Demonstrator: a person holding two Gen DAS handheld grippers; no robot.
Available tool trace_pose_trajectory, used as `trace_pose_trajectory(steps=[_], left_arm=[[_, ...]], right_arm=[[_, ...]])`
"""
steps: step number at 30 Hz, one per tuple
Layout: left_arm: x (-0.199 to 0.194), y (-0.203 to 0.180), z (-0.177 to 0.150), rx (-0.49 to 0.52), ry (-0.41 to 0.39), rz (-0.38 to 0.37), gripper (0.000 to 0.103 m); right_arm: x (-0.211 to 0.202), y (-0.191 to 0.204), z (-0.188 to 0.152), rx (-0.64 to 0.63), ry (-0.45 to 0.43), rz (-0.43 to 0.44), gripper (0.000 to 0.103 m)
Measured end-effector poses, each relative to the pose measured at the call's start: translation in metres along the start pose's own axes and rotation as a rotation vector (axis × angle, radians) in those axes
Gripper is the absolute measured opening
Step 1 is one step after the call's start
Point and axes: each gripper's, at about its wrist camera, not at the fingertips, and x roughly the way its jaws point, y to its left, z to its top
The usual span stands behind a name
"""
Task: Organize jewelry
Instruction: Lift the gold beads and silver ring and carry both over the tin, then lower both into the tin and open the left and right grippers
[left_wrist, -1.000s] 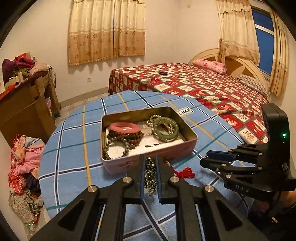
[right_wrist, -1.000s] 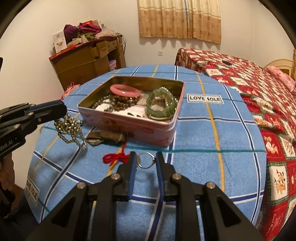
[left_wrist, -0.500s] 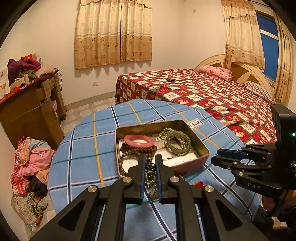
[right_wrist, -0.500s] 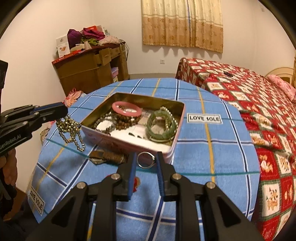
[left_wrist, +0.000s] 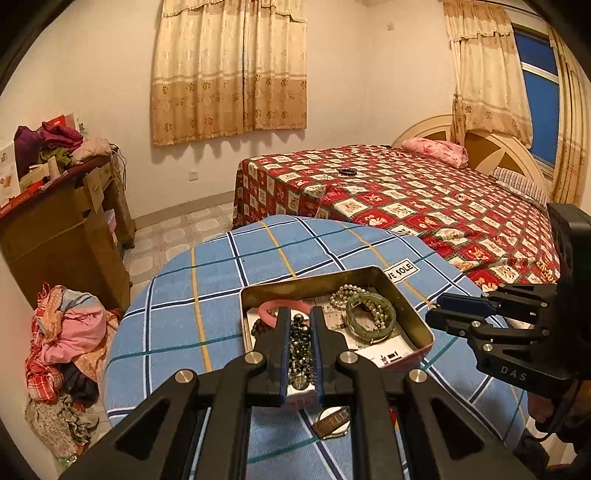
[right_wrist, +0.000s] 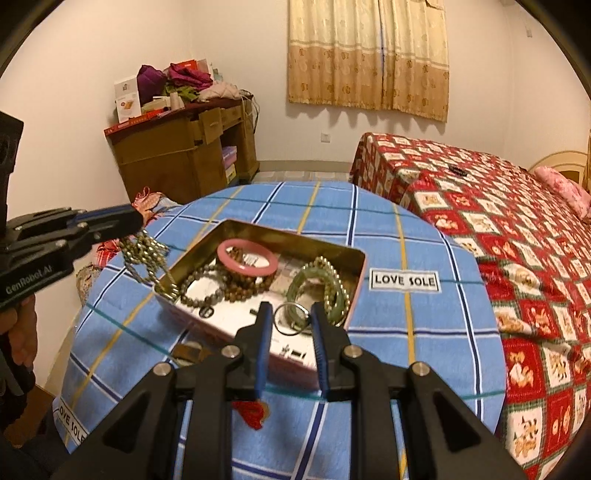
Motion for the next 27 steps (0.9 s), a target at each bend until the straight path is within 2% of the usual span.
trace_pose_trajectory(steps=[27], left_arm=[[0.043,0.006,0.034,0.042,0.014,0.033,0.009]], right_arm=[[0.028,-0.009,0.036,-0.023,0.001,-0.009,0.023]])
